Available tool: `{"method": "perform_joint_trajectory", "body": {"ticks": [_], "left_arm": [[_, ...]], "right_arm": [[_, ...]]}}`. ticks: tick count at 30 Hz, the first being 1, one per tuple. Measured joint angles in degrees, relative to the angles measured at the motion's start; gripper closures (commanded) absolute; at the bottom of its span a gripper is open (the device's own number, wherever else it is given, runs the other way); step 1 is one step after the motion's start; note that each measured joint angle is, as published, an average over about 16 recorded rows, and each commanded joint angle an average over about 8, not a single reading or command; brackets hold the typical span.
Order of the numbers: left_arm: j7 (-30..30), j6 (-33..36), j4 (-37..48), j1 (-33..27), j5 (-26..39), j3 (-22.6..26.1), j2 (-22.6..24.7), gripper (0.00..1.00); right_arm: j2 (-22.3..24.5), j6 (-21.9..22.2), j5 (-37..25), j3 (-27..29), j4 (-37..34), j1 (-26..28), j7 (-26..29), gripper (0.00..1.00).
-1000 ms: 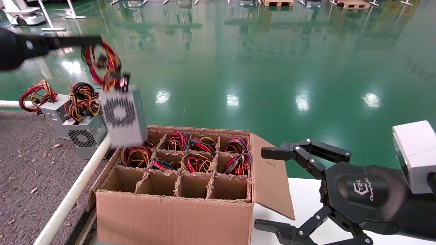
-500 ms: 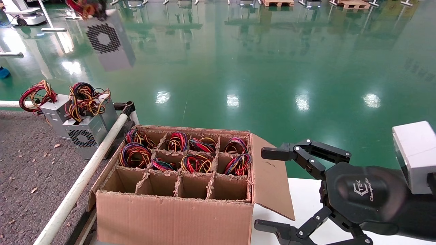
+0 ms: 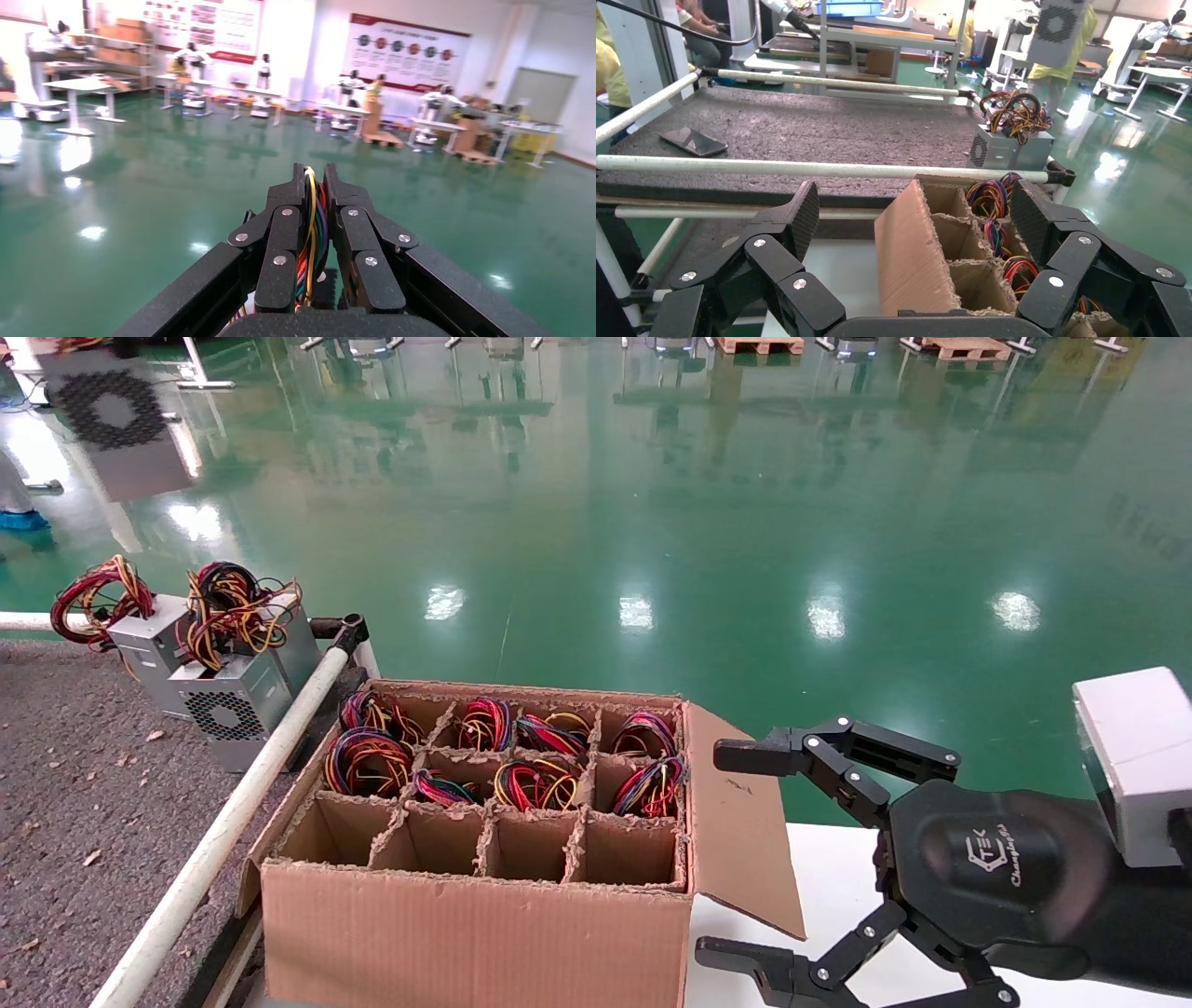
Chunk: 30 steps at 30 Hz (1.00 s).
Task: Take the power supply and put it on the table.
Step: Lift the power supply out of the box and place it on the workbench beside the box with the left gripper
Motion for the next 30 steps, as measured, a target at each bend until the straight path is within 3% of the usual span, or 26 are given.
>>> {"method": "perform_joint_trajectory", "body": {"ticks": [13, 30], "left_arm": [[3.15, 2.90, 2.89, -1.06, 1.18, 0.70, -5.45, 1.00], [3.53, 24.96, 4.21, -1.44, 4.15, 2.79, -16.86, 1.00]], "right_arm": [[0.00, 0.00, 0.00, -0.01, 0.00, 0.00, 0.00, 0.00], [0.00, 0.00, 0.01, -0.01, 0.00, 0.00, -0.01, 0.00]]}}
